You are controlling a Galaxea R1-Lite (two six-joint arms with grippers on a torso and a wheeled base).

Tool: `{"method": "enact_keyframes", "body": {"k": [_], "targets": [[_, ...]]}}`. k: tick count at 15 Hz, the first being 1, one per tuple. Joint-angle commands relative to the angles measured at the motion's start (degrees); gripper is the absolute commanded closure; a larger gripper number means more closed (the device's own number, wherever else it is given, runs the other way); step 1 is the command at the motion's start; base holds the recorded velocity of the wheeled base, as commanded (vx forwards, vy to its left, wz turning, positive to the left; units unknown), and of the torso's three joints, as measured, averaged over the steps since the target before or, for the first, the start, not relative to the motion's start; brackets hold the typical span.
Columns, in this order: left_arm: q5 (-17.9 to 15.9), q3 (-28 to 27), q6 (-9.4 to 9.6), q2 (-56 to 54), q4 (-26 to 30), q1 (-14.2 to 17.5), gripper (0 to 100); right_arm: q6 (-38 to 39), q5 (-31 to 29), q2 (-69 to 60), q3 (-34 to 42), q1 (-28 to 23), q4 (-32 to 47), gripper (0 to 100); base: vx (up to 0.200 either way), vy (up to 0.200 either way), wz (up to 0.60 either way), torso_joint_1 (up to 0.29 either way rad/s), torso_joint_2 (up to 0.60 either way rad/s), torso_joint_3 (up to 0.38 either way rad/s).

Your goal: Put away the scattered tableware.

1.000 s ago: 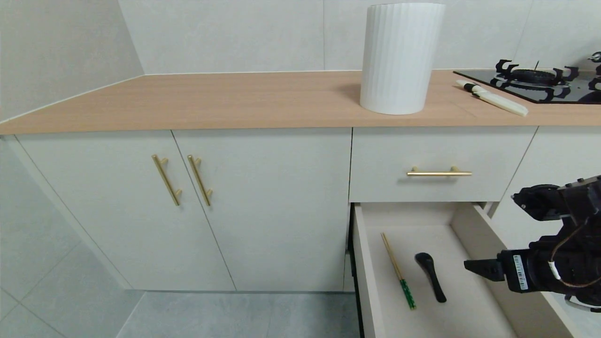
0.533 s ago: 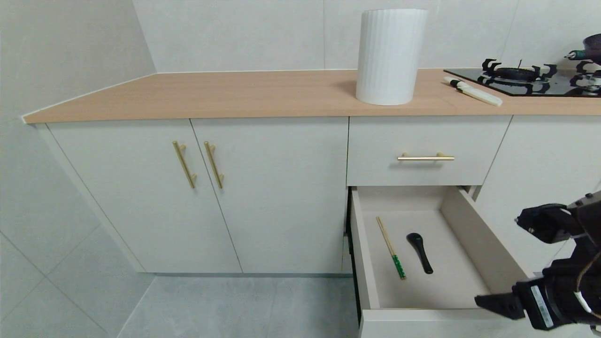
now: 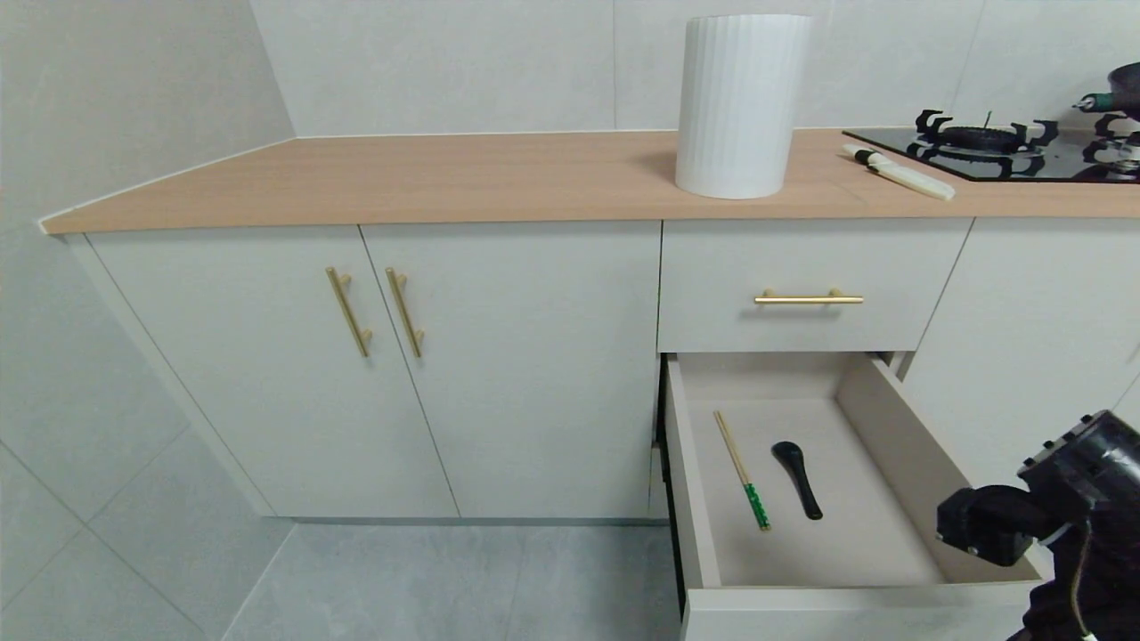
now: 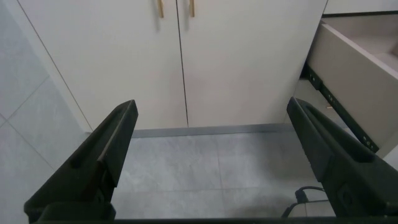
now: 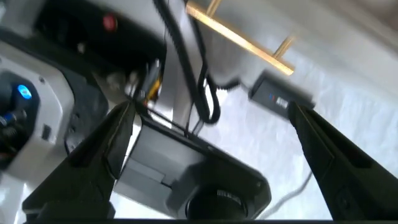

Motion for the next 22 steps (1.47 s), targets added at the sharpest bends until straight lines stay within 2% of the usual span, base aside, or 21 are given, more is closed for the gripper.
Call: {"method": "enact_keyframes", "body": {"k": [1, 4, 6, 9, 14, 19, 22], "targets": [[0.0, 0.0, 0.00, 0.0, 0.1, 0.0, 0, 0.1, -0.1, 8.4, 0.2, -0.1, -0.1, 0, 0.000, 0.000, 0.00, 0.000, 0.00, 0.000], [0.0, 0.0, 0.00, 0.0, 0.0, 0.0, 0, 1.1, -0.2, 10.8, 0.2, -0.8, -2.7, 0, 0.000, 0.000, 0.00, 0.000, 0.00, 0.000], [0.0, 0.0, 0.00, 0.0, 0.0, 0.0, 0, 6.6, -1.3, 12.9, -0.6, -2.0, -6.6, 0, 0.000, 0.000, 0.00, 0.000, 0.00, 0.000], [0.0, 0.0, 0.00, 0.0, 0.1, 0.0, 0, 12.2, -7.1, 16.6, -1.9, -2.0, -8.5, 0, 0.000, 0.000, 0.00, 0.000, 0.00, 0.000], [0.0, 0.0, 0.00, 0.0, 0.0, 0.0, 0, 16.1, -9.1, 17.7, -1.8, -2.3, -13.6, 0, 0.000, 0.000, 0.00, 0.000, 0.00, 0.000], [0.0, 0.0, 0.00, 0.0, 0.0, 0.0, 0, 18.3, -11.0, 19.5, -1.1, -4.7, -22.3, 0, 0.000, 0.000, 0.00, 0.000, 0.00, 0.000], [0.0, 0.0, 0.00, 0.0, 0.0, 0.0, 0, 18.5, -12.0, 20.9, 1.8, -6.6, -33.3, 0, 0.000, 0.000, 0.00, 0.000, 0.00, 0.000]]}}
